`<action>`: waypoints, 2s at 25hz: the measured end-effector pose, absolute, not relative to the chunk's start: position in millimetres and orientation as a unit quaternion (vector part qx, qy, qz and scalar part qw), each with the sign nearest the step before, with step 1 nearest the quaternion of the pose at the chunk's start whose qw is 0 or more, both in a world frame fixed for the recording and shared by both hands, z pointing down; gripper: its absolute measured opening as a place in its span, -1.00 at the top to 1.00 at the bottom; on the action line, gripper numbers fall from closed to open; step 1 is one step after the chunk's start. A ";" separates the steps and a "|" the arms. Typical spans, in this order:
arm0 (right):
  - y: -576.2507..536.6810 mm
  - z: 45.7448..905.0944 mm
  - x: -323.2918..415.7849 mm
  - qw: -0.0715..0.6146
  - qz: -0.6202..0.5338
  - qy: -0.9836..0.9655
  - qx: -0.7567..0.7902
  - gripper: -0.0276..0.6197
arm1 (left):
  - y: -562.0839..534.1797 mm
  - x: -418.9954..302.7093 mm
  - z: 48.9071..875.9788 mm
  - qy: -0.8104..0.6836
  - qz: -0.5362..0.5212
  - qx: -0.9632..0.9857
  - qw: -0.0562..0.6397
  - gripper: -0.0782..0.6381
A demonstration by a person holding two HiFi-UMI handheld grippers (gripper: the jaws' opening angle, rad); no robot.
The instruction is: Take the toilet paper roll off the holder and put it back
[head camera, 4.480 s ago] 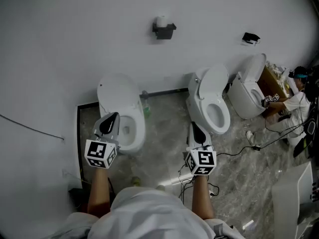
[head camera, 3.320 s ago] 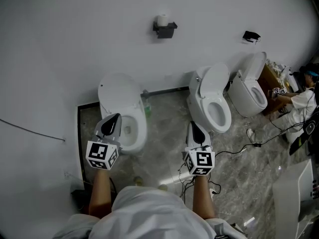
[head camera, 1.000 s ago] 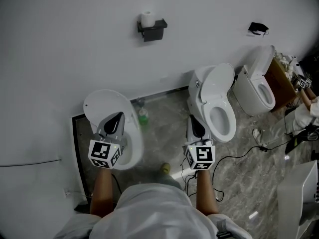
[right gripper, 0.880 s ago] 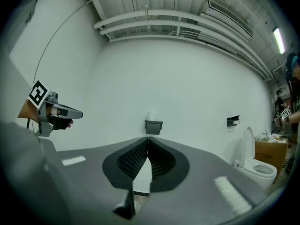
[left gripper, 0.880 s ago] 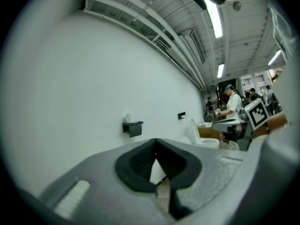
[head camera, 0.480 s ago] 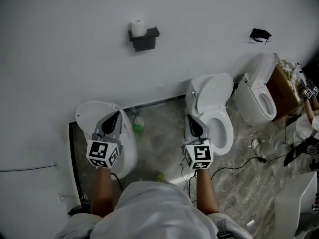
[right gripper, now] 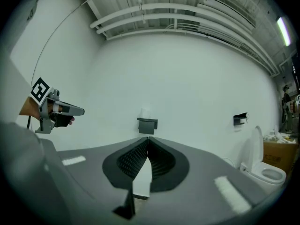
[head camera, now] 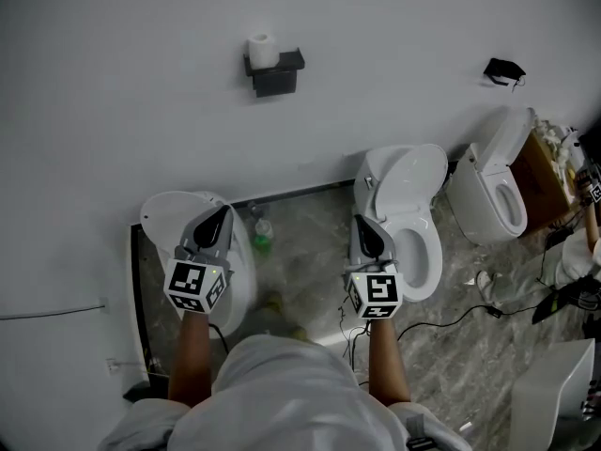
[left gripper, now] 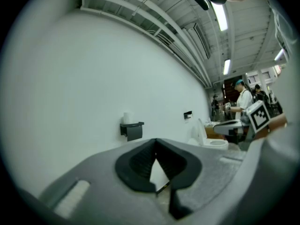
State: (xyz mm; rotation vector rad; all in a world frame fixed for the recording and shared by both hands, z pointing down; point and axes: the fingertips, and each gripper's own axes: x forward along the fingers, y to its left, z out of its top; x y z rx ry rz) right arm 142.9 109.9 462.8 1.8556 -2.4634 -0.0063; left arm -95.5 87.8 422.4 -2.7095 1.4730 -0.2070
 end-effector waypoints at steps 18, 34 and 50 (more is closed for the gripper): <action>-33.7 460.9 124.3 0.033 -0.006 -0.804 0.593 0.91 | -51.9 -107.5 422.7 0.482 -0.065 -0.874 0.021 0.78; -186.7 441.5 91.3 0.021 -0.006 -0.787 0.617 0.91 | -213.1 -141.3 414.0 0.462 -0.048 -0.886 0.016 0.78; -252.0 445.1 87.5 0.040 -0.008 -0.786 0.617 0.91 | -278.8 -137.7 411.9 0.454 -0.038 -0.890 0.014 0.78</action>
